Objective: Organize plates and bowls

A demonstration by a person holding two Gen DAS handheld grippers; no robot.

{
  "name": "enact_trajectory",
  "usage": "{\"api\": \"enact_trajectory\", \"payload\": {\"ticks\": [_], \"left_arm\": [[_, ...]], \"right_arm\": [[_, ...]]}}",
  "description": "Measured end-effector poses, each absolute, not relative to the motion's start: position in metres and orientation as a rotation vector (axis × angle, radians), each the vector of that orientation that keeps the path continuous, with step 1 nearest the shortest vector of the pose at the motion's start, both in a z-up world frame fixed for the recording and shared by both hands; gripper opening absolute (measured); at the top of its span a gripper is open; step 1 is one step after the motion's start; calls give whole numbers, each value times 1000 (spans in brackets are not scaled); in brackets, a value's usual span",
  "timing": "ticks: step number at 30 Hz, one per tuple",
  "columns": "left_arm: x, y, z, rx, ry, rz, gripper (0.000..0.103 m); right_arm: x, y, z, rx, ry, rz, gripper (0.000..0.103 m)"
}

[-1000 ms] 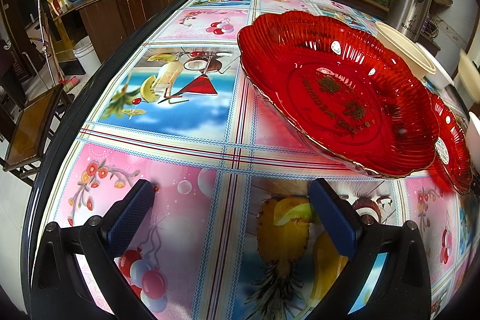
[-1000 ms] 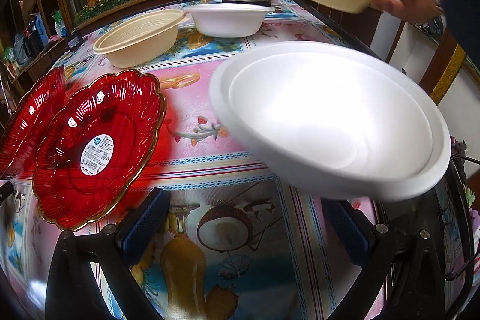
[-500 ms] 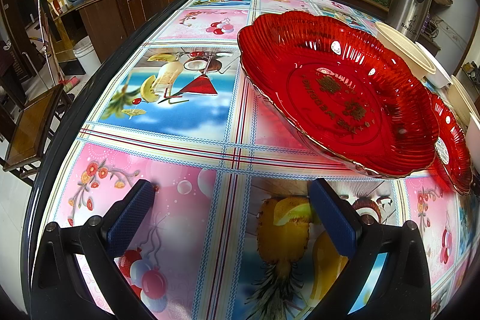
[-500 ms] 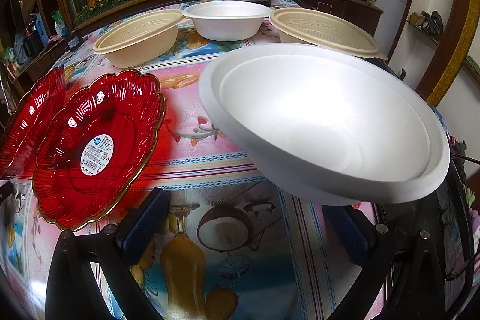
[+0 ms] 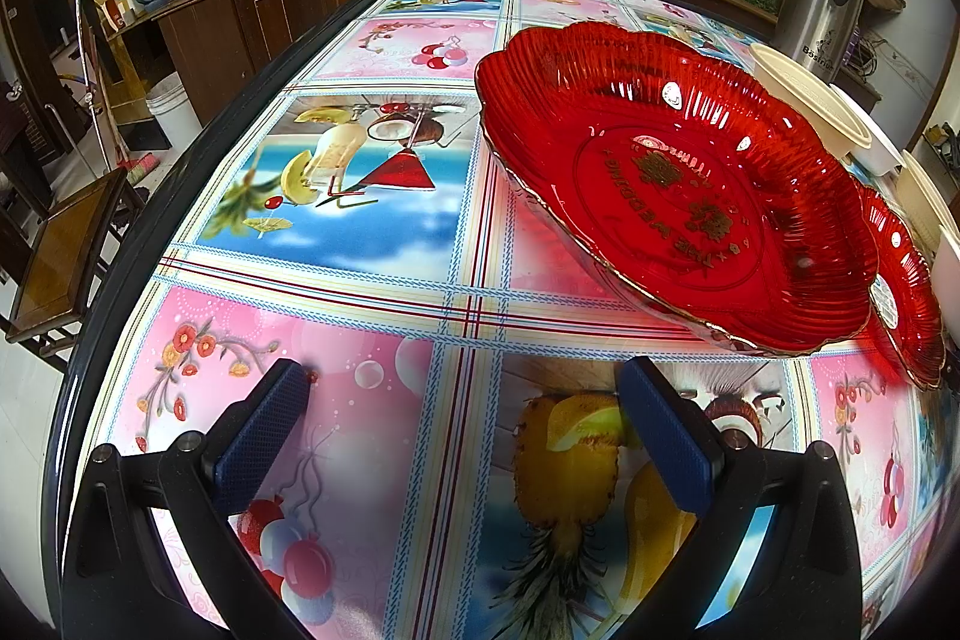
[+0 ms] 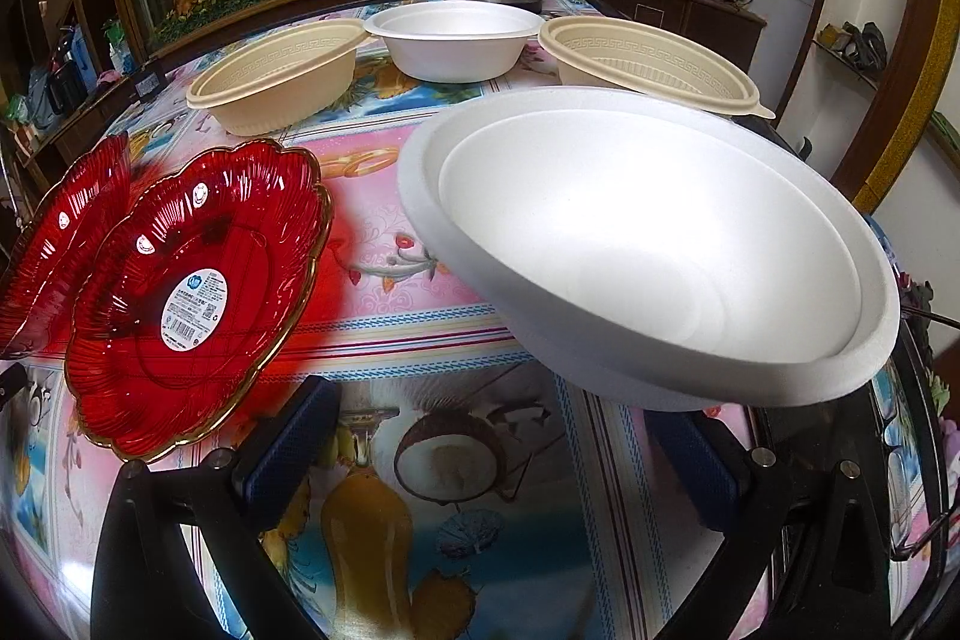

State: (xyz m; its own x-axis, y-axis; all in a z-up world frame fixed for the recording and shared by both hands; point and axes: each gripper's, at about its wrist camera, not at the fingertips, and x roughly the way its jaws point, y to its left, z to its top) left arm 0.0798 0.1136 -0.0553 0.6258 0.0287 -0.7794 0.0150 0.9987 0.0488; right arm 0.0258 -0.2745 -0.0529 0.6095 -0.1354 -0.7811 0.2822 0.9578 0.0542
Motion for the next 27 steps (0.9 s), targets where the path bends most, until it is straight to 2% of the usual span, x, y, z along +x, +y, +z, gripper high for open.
{"api": "enact_trajectory", "payload": {"ticks": [14, 22, 27], "left_arm": [[75, 115, -55, 35, 905, 51, 103], [53, 123, -43, -53, 870, 43, 103], [39, 121, -37, -74, 842, 19, 103]], "right_arm": [[27, -272, -54, 189, 885, -257, 103], [14, -267, -51, 75, 936, -35, 103], [-11, -255, -31, 26, 860, 50, 100]]}}
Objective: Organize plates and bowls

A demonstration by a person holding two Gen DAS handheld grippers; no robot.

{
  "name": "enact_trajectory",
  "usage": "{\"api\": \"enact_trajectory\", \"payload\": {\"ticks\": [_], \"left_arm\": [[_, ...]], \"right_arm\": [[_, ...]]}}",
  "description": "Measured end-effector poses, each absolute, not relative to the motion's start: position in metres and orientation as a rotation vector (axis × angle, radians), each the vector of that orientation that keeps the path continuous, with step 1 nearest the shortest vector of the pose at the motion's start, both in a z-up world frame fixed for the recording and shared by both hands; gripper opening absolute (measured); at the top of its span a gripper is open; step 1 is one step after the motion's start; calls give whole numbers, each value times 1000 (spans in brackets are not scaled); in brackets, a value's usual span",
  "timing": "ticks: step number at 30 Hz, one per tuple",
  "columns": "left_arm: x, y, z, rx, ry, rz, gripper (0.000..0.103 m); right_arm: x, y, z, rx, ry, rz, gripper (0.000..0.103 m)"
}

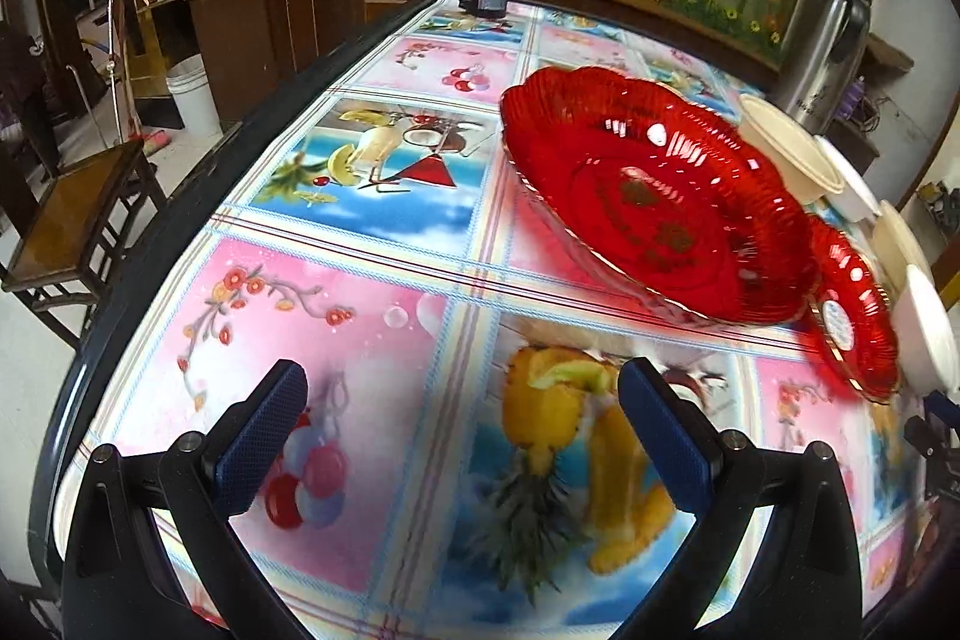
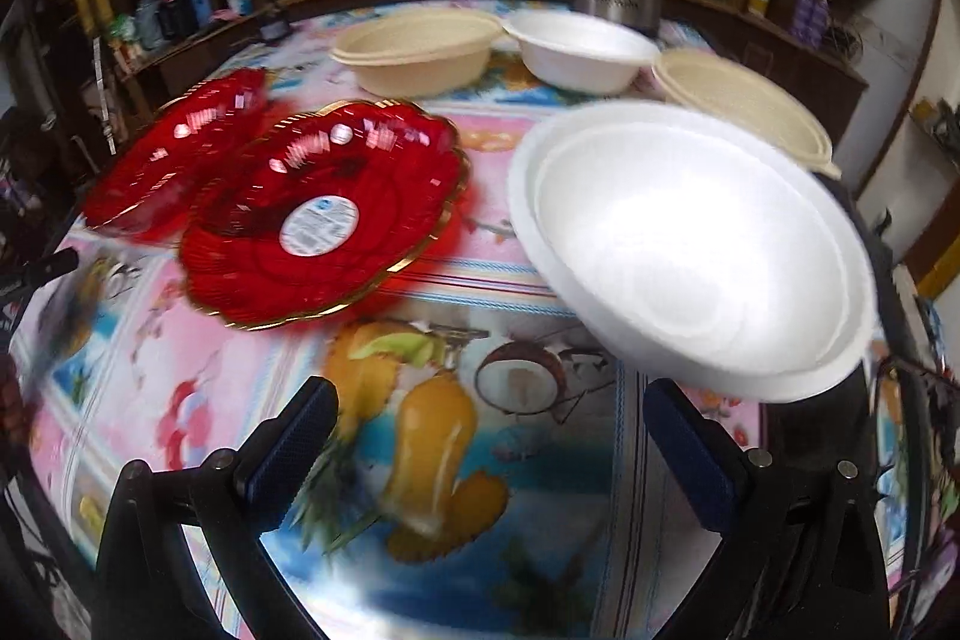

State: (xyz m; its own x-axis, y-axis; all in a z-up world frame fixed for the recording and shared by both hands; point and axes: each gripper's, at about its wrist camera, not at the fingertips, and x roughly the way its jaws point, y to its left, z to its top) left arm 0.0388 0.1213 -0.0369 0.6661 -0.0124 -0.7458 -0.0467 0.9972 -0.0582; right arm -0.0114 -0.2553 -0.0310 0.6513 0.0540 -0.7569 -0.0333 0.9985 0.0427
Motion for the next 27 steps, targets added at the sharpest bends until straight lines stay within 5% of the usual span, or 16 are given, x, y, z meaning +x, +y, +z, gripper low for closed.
{"api": "enact_trajectory", "payload": {"ticks": [7, 12, 15, 20, 24, 27], "left_arm": [[34, 120, -18, -139, 828, -16, 103], [33, 120, 0, -157, 828, -42, 102], [42, 121, 7, -154, 837, -29, 85], [67, 127, 15, -168, 849, -6, 84], [95, 132, 12, -182, 883, 4, 57], [112, 137, 3, -220, 910, -1, 55]], "right_arm": [[-24, -229, 25, 55, 710, 273, 94], [23, -204, 50, 176, 750, 434, 69], [61, -190, 57, 242, 769, 460, 66], [108, -177, 48, 313, 816, 459, 55], [136, -167, 34, 306, 835, 409, 34], [151, -162, 23, 310, 860, 397, 27]]}}
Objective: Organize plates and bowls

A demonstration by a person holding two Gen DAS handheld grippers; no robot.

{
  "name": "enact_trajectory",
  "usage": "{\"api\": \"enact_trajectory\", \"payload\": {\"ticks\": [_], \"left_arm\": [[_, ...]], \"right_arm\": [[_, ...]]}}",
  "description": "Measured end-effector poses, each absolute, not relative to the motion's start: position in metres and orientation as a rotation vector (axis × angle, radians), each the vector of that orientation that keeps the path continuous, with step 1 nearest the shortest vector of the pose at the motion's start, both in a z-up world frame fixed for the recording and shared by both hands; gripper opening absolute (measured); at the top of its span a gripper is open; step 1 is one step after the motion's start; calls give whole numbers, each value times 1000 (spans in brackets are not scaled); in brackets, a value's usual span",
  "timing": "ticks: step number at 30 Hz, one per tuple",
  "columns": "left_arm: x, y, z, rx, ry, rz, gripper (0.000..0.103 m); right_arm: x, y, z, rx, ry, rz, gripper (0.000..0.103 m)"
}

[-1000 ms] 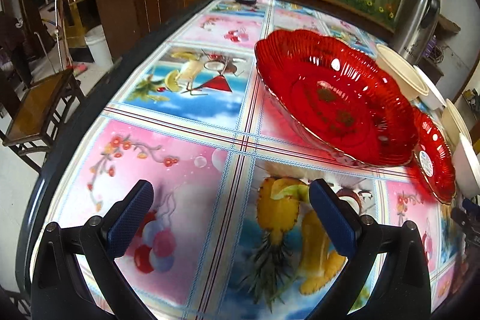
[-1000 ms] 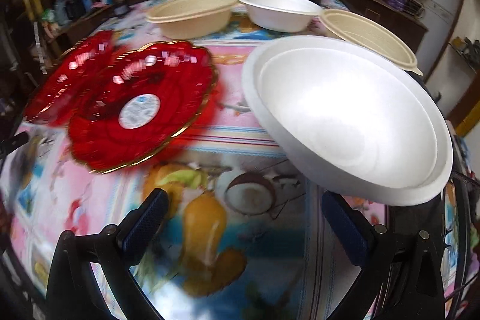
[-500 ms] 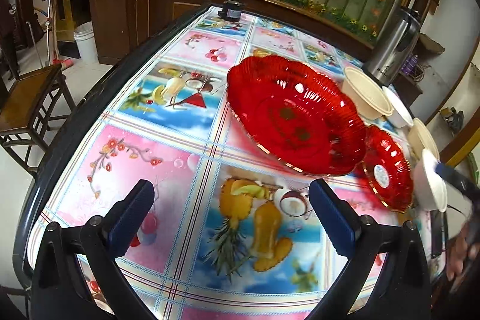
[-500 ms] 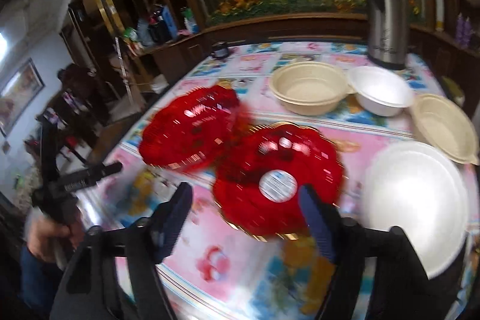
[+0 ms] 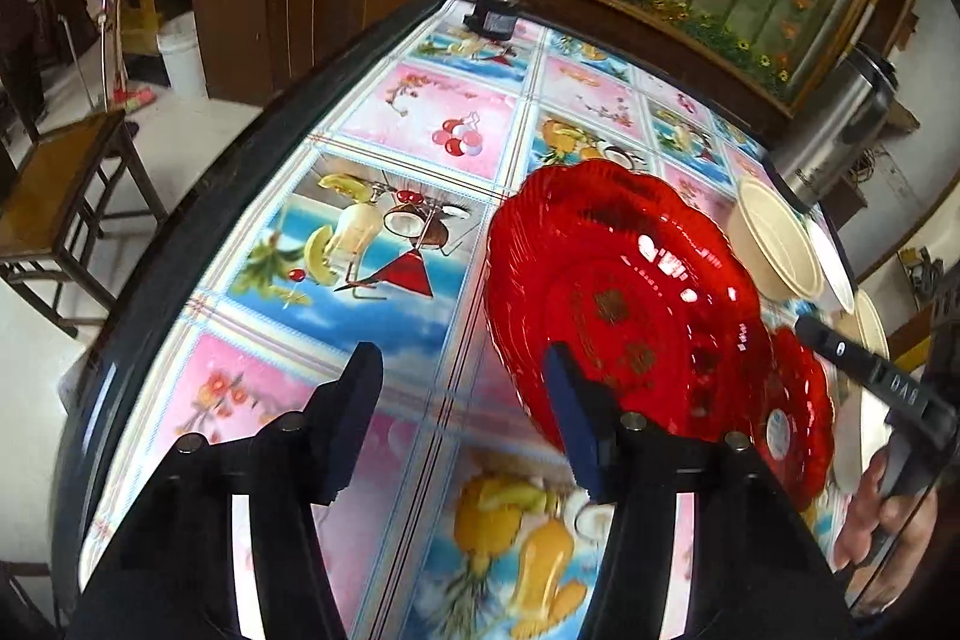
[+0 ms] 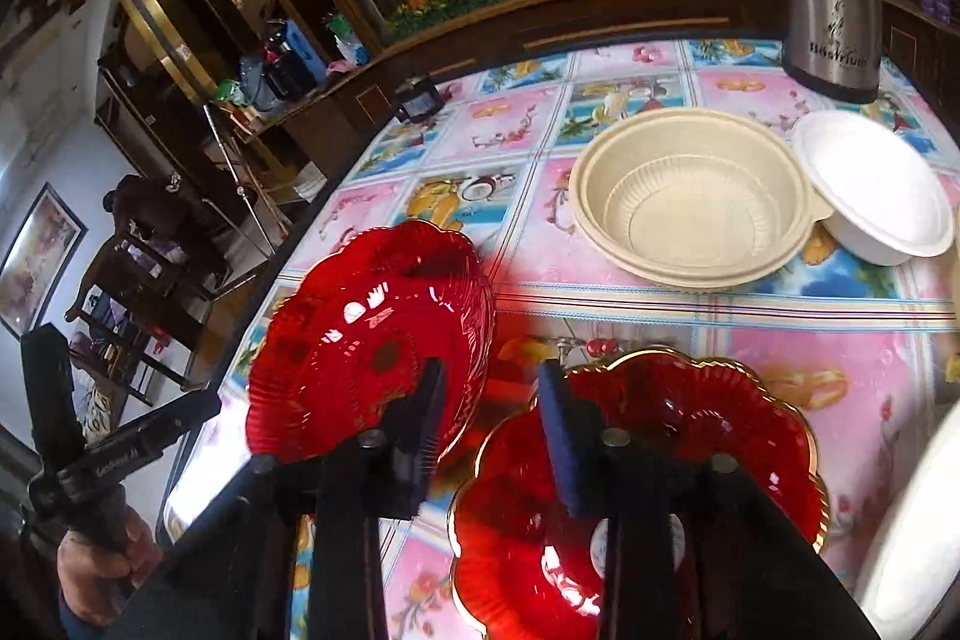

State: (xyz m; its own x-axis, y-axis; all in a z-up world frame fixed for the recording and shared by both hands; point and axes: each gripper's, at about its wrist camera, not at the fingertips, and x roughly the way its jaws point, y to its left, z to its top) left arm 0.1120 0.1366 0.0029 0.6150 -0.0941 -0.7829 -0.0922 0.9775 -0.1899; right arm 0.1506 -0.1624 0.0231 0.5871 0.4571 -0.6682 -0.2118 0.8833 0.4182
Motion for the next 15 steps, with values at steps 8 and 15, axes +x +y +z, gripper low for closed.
{"api": "enact_trajectory", "payload": {"ticks": [8, 15], "left_arm": [[130, 135, -18, -264, 936, -41, 55], [139, 123, -28, -233, 938, -63, 17]], "right_arm": [[169, -157, 6, 318, 876, 404, 30], [174, -146, -6, 314, 890, 447, 6]]}}
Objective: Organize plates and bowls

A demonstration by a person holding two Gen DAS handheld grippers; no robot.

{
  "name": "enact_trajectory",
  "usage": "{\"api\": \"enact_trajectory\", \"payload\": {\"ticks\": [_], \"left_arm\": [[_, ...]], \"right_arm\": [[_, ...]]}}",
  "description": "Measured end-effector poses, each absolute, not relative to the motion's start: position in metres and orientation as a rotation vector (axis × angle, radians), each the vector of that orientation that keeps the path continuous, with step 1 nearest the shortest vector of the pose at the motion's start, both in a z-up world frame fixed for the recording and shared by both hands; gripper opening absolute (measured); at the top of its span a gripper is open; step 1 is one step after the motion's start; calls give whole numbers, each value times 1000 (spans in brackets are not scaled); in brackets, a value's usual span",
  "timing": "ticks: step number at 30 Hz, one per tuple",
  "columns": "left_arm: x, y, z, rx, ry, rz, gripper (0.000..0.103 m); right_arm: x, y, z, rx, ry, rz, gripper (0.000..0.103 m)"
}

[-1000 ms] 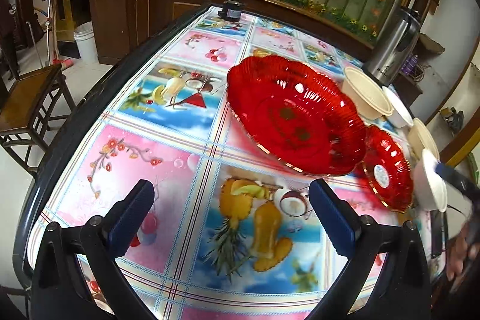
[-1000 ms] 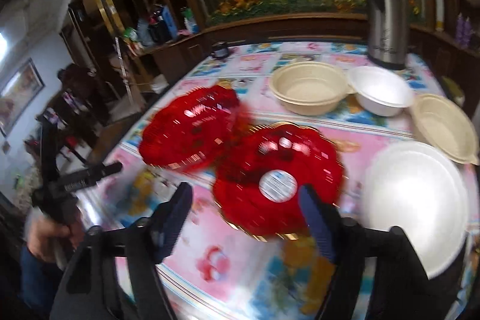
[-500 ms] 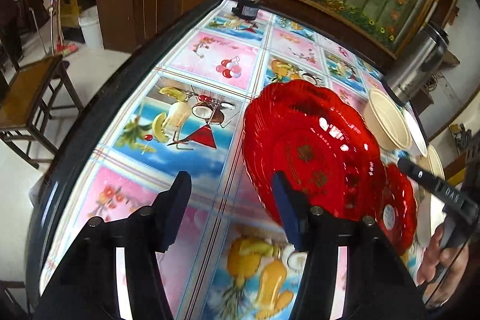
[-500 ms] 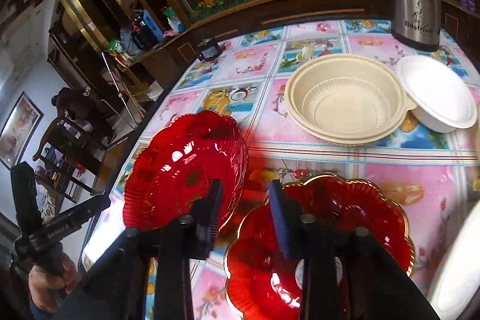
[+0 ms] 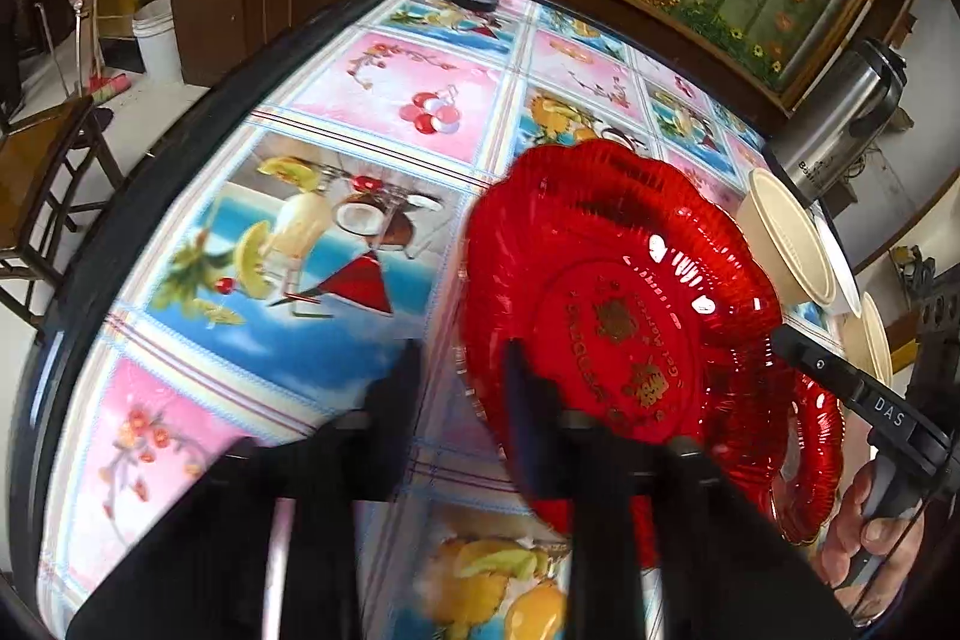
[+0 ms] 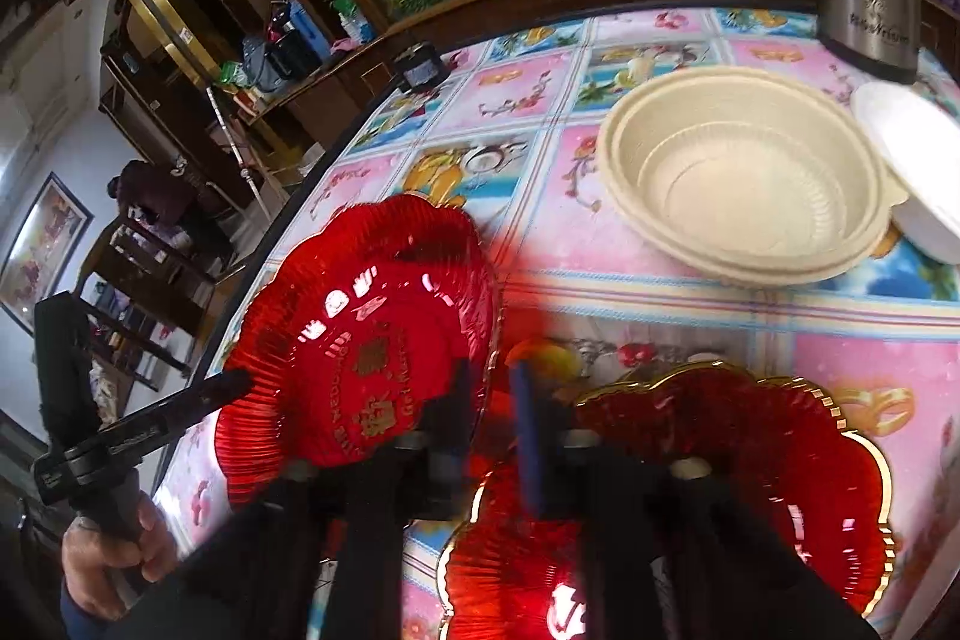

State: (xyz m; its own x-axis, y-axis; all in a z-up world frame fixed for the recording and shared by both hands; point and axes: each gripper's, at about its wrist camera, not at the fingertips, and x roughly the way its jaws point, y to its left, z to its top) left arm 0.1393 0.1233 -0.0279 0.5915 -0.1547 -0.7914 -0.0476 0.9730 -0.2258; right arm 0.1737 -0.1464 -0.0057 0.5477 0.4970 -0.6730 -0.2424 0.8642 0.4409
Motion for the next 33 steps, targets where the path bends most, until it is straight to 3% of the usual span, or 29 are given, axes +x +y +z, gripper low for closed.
{"api": "enact_trajectory", "payload": {"ticks": [13, 33], "left_arm": [[120, 117, -29, -168, 915, -23, 15], [17, 164, -31, -227, 862, 86, 16]], "right_arm": [[160, -138, -2, 281, 868, 453, 6], [84, -84, -6, 156, 899, 629, 8]]}}
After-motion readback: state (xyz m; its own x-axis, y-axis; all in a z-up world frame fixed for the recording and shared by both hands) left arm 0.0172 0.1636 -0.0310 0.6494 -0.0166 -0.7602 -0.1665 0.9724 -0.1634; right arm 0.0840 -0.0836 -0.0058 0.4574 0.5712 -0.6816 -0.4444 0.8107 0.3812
